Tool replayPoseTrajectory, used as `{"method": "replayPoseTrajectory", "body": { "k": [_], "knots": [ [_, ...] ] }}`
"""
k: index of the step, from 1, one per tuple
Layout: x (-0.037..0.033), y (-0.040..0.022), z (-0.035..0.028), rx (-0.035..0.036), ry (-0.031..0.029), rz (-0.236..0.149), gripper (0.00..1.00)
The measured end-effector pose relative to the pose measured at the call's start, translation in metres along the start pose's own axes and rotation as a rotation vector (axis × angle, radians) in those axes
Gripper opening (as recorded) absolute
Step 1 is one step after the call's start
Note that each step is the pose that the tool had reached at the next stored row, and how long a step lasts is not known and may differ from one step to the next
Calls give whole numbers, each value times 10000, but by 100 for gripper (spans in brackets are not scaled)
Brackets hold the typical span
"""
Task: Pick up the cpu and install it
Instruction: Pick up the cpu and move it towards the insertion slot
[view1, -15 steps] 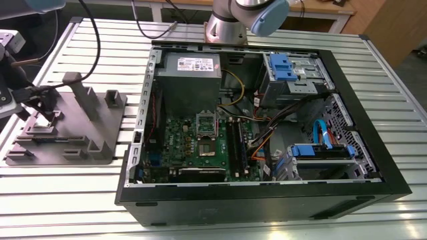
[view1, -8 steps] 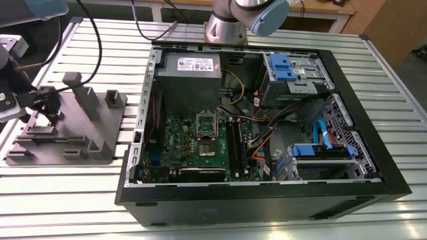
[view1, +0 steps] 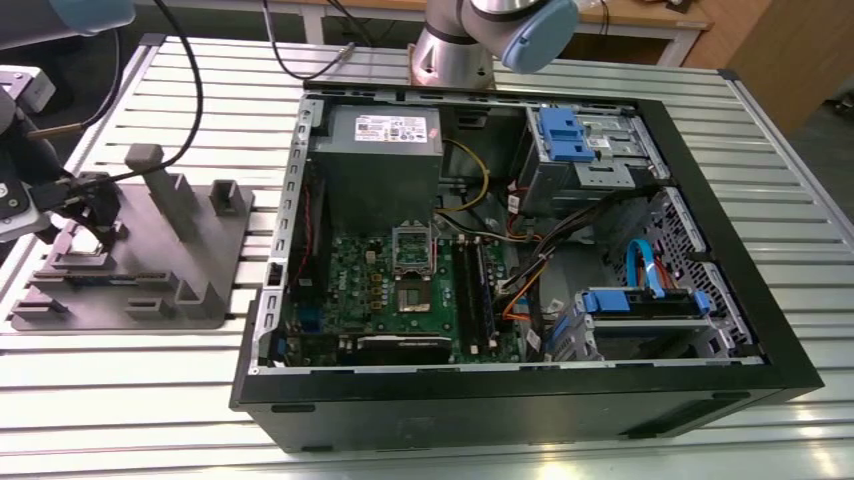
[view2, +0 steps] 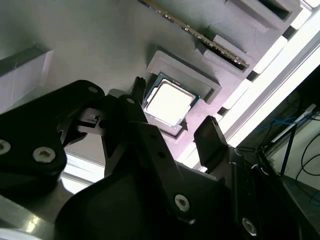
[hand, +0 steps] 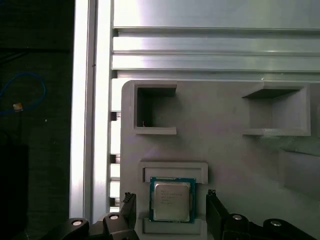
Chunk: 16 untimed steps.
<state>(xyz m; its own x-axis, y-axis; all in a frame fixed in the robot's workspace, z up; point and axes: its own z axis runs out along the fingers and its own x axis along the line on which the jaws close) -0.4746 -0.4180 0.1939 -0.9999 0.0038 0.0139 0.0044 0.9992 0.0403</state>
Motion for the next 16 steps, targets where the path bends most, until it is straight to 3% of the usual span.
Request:
{"method": "replayPoseTrajectory", "body": {
  "k": [16],
  "knots": [
    [1, 1, -28, 1, 3, 1, 66]
  ]
}}
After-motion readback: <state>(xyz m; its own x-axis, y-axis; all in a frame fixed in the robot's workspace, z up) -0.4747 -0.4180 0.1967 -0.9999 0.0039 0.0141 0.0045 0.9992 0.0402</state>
